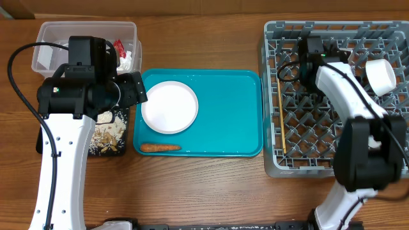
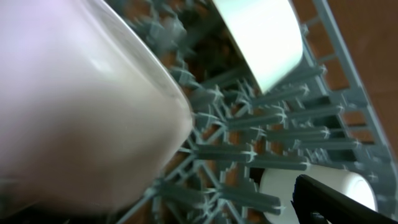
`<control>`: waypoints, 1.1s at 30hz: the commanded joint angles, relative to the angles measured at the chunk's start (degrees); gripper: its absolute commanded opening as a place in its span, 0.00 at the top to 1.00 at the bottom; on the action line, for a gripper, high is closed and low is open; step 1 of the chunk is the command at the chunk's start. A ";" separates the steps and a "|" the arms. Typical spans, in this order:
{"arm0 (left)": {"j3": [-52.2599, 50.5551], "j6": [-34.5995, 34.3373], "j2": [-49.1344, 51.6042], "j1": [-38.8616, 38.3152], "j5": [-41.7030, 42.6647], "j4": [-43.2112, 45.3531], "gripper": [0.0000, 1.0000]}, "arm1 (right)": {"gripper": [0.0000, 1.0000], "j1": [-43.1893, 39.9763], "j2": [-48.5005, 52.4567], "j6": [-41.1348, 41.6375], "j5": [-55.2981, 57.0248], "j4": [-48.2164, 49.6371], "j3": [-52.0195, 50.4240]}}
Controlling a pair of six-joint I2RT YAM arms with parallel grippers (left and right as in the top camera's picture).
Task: Sort waste into correct bins and load items into the dishwasher
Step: 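Reach the right gripper to the pink plate and grasp its rim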
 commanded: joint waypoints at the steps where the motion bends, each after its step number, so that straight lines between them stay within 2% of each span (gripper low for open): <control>1: 0.72 -0.52 -0.13 0.15 -0.68 -0.35 0.15 | 0.00 3.43 -10.73 -4.90 -10.03 1.33 1.16; 7: 0.70 -0.52 0.24 0.15 -0.68 -0.85 0.15 | 0.00 3.63 -17.14 -6.34 -25.88 -1.84 1.16; 12: 0.70 -0.52 0.33 0.15 -0.70 -1.62 0.14 | 0.00 4.85 -17.22 -12.37 -52.37 -1.57 1.16; 14: 0.63 -0.52 0.33 0.15 -0.68 -1.64 0.14 | 0.00 6.60 -16.94 -13.35 -57.13 -0.59 1.16; 23: -2.14 -0.52 0.68 0.15 -0.72 -1.51 0.10 | 0.02 21.53 -10.01 -12.94 -59.12 7.67 1.16; 33: -2.93 -0.50 1.01 0.15 -1.64 -1.62 0.10 | 0.19 32.37 4.44 -4.94 -54.49 19.45 1.16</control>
